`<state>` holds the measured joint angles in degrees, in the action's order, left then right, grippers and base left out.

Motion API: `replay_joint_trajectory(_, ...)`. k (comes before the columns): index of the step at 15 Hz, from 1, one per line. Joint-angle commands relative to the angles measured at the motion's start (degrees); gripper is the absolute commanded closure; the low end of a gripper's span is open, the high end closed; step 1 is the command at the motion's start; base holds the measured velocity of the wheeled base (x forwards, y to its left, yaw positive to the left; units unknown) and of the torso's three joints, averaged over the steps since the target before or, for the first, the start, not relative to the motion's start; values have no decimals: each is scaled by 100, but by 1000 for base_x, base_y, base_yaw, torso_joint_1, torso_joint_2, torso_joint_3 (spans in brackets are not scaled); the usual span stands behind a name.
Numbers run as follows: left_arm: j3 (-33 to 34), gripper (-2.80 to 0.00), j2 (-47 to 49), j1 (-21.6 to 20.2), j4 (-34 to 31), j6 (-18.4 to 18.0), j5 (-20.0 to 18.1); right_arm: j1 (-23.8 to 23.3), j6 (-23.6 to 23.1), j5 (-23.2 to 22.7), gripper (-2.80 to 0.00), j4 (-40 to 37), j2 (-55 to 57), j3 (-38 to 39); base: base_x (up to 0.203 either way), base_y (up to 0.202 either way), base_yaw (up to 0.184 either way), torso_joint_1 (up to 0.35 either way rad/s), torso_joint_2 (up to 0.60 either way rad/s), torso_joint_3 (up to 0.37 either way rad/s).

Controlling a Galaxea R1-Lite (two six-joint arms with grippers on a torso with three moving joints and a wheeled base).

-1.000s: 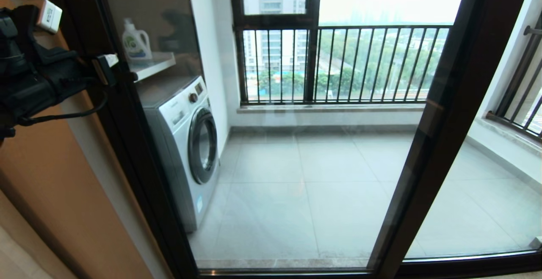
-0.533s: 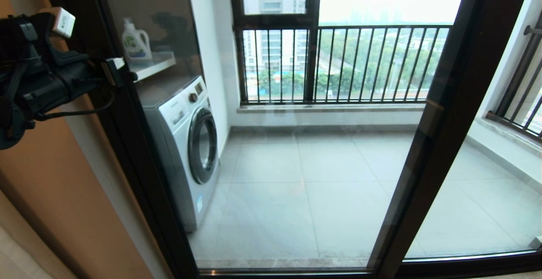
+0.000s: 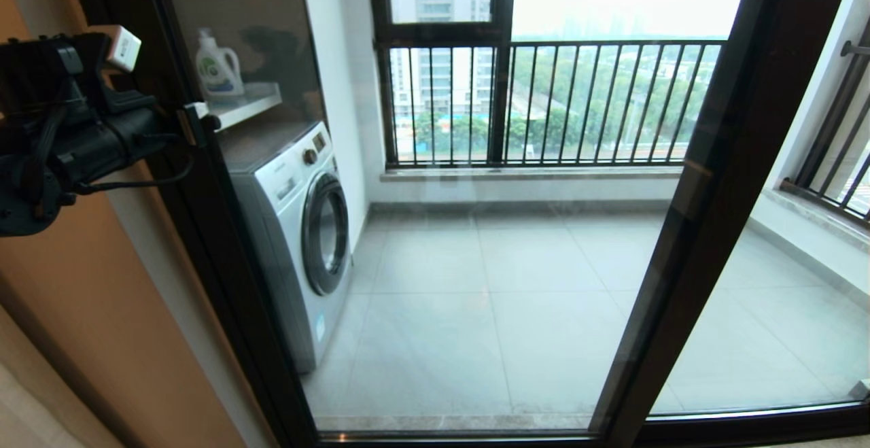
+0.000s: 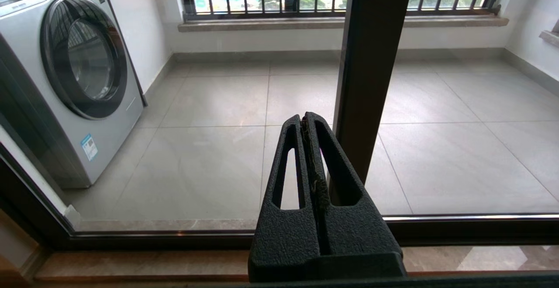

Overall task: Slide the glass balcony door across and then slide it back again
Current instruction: Open the slid door

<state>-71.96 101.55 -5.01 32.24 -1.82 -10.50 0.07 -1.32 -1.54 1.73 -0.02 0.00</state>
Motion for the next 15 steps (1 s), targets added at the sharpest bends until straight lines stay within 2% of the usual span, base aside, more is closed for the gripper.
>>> replay_joint_trajectory(1, 7, 0, -3, 0, 28, 6, -4, 1, 0, -4, 0, 3, 2, 70, 0, 0, 0, 0, 0, 0)
replay_joint_trajectory(6, 397, 0, -29, 5, 83, 6, 16, 1, -5, -4, 0, 3, 2, 70, 0, 0, 0, 0, 0, 0)
replay_joint_trajectory(15, 707, 0, -3, 0, 89, -12, 40, 1, -9, -4, 0, 3, 2, 70, 0, 0, 0, 0, 0, 0)
